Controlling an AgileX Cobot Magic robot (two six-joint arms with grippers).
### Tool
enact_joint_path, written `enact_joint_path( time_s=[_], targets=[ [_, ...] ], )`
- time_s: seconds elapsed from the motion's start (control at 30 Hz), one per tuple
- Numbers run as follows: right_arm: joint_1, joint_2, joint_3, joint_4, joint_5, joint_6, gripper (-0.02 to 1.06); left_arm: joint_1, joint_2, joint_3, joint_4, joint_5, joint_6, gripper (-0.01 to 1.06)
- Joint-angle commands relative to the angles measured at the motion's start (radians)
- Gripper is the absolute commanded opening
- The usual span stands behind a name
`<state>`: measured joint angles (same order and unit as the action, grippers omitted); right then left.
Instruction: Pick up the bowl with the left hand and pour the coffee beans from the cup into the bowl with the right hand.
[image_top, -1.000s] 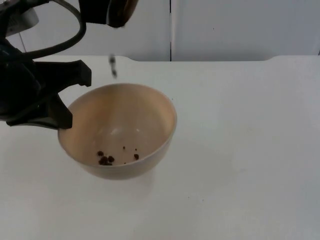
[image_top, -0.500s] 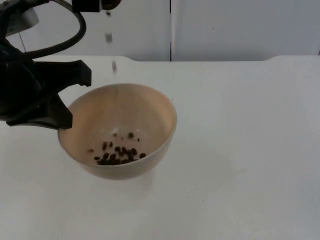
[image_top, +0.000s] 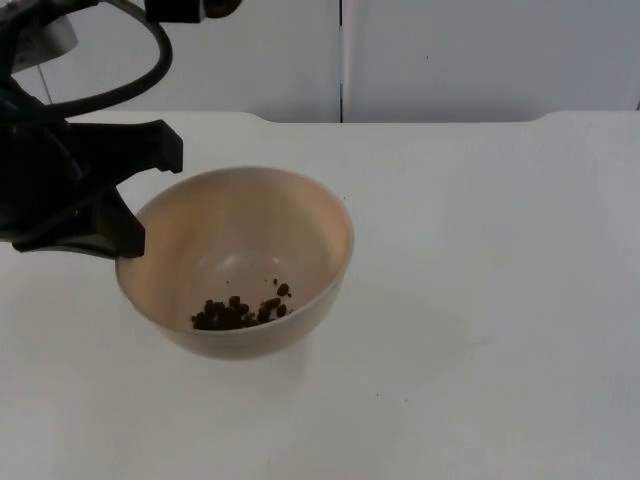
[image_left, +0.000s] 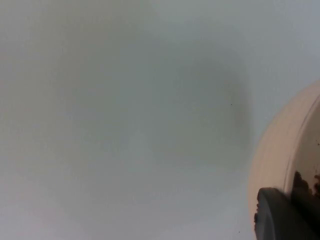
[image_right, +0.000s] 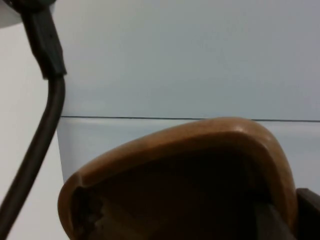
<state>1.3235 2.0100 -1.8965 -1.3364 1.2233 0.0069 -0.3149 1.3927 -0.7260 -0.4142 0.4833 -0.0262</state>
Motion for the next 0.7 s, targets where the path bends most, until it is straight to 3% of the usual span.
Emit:
enact_joint_path(
  time_s=[0.0, 0.23, 0.33, 0.67],
  targets=[
    [0.001, -0.003, -0.007, -0.026, -0.002, -0.007, 0.0, 0.002, -0.01, 0.003, -0.015, -0.01, -0.009, 0.0],
    [-0.006, -0.003, -0.007, -0.009, -0.002, -0.007, 0.0, 0.002, -0.01, 0.003, -0.02, -0.01, -0.009, 0.0],
    [-0.006, -0.015, -0.007, 0.047, -0.002, -0.007, 0.0, 0.002, -0.01, 0.003, -0.022, -0.01, -0.009, 0.0],
    [-0.013, -0.08, -0.007, 0.1, -0.002, 0.003, 0.0, 0.002, -0.01, 0.003, -0.022, -0.012, -0.009, 0.0]
  ],
)
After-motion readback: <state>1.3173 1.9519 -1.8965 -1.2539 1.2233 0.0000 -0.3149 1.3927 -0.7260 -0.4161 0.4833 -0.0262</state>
